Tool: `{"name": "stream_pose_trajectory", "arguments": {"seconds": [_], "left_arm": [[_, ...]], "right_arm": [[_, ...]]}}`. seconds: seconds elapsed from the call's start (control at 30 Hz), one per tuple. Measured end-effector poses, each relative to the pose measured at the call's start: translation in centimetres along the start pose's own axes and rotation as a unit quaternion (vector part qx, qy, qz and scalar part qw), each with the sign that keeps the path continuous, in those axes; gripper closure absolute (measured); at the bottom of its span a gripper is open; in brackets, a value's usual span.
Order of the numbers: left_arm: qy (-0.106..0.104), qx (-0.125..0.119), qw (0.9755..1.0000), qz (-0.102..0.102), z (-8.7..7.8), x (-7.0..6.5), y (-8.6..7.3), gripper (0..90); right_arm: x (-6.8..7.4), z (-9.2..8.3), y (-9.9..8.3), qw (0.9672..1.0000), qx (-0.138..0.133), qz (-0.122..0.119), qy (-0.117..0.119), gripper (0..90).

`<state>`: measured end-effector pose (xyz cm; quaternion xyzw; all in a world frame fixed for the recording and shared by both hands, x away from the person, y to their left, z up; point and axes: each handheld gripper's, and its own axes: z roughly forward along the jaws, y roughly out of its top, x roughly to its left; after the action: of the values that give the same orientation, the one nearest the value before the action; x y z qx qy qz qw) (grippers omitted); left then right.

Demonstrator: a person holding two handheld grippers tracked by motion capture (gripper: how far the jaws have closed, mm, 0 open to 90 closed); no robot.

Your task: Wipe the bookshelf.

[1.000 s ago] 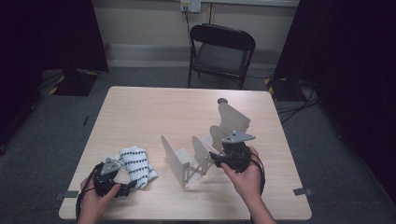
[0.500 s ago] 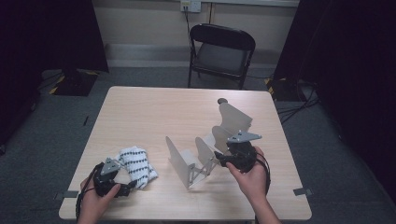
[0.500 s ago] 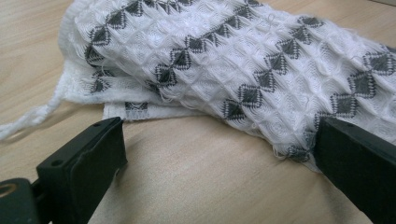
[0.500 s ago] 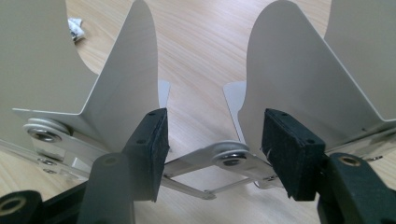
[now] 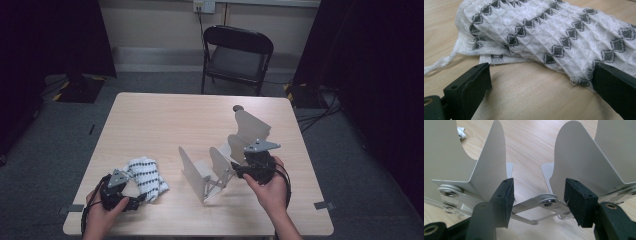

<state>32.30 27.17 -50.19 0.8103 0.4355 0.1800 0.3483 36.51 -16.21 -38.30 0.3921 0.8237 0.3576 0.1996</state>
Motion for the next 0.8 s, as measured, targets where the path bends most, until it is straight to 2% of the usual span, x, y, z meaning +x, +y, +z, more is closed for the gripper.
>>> {"name": "stream_pose_trajectory", "arguments": {"seconds": [0.23, 0.37, 0.5, 0.63, 0.7, 0.8], "left_arm": [[0.000, 0.000, 1.0000, 0.000, 0.0, 0.0, 0.0, 2.2], [0.000, 0.000, 1.0000, 0.000, 0.0, 0.0, 0.0, 2.2], [0.000, 0.000, 1.0000, 0.000, 0.0, 0.0, 0.0, 2.2], [0.000, 0.000, 1.0000, 0.000, 0.0, 0.0, 0.0, 2.2], [0.000, 0.000, 1.0000, 0.000, 0.0, 0.0, 0.0, 2.2], [0.000, 0.000, 1.0000, 0.000, 0.0, 0.0, 0.0, 2.2]], "right_arm": [[-0.1, -0.6, 0.3, 1.0000, -0.003, 0.003, -0.001, 41.0], [0.1, -1.2, 1.1, 1.0000, -0.005, -0.004, 0.000, 41.0], [0.3, -1.7, 2.0, 0.9999, -0.013, 0.003, 0.007, 40.8], [0.7, -1.9, 3.2, 0.9997, -0.018, 0.009, 0.015, 40.8], [1.2, -1.7, 3.9, 0.9996, -0.017, 0.004, 0.023, 40.3], [1.8, -1.6, 4.7, 0.9996, -0.018, -0.003, 0.022, 40.3]]}}
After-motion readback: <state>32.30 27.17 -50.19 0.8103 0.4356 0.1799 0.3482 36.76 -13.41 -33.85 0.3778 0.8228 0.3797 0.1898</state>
